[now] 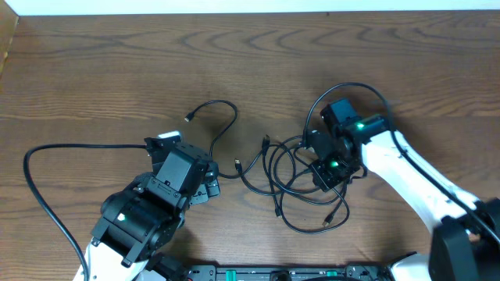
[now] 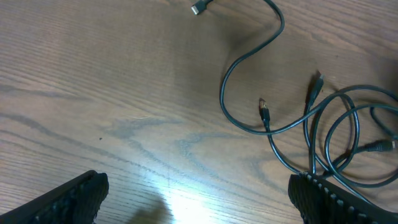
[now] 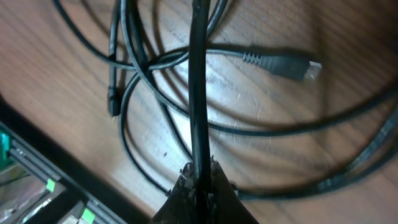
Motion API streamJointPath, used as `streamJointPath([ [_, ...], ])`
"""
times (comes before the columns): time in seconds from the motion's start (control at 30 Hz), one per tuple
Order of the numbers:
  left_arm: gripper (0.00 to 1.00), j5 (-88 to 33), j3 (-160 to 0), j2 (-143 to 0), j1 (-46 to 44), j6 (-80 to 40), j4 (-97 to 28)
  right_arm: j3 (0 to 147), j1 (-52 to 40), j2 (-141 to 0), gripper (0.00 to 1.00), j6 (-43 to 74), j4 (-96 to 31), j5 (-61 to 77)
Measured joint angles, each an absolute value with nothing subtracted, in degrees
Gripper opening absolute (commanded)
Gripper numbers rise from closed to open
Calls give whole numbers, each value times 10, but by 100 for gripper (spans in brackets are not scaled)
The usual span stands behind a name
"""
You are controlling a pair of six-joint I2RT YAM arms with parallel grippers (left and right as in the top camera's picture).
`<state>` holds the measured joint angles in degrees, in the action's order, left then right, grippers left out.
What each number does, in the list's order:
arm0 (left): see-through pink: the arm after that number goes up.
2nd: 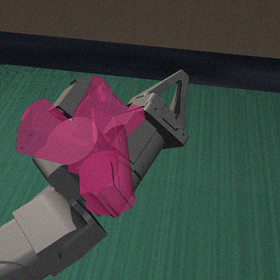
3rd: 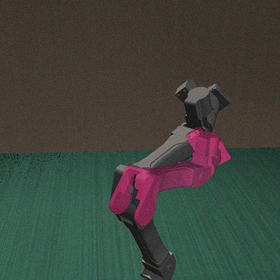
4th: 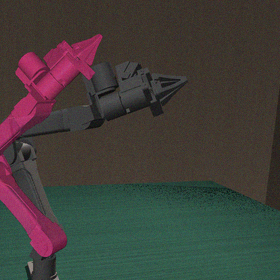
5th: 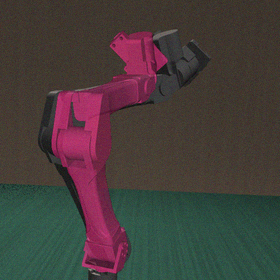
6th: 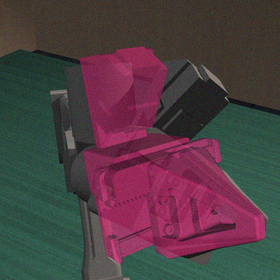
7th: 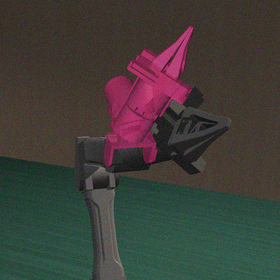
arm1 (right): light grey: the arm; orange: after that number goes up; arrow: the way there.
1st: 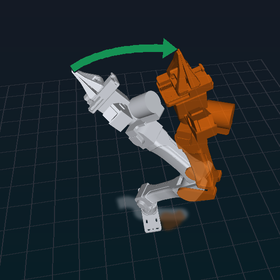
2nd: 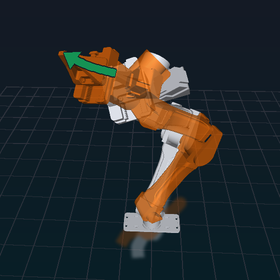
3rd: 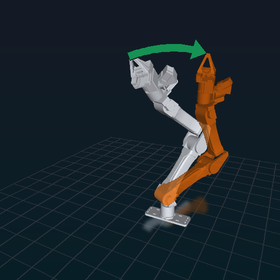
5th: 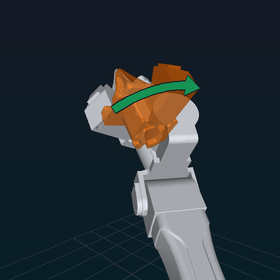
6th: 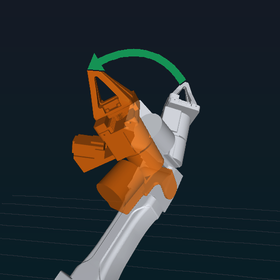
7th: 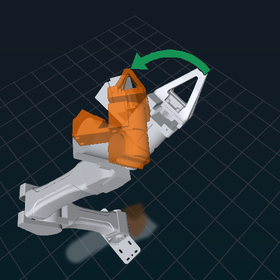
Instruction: Untangle cables
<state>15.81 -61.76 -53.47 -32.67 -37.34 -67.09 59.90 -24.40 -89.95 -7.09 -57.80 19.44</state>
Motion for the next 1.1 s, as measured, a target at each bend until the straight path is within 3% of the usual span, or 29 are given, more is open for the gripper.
streamJointPath([
  [0.37,97,158,-618,-535,-327,-374,-671,756,-245,-692,1,-64,-551,186],
  [0.7,97,158,-618,-535,-327,-375,-671,809,-245,-548,1,-63,-324,182],
  [1.1,97,158,-618,-535,-327,-375,-671,810,-245,-533,1,-66,-86,177],
])
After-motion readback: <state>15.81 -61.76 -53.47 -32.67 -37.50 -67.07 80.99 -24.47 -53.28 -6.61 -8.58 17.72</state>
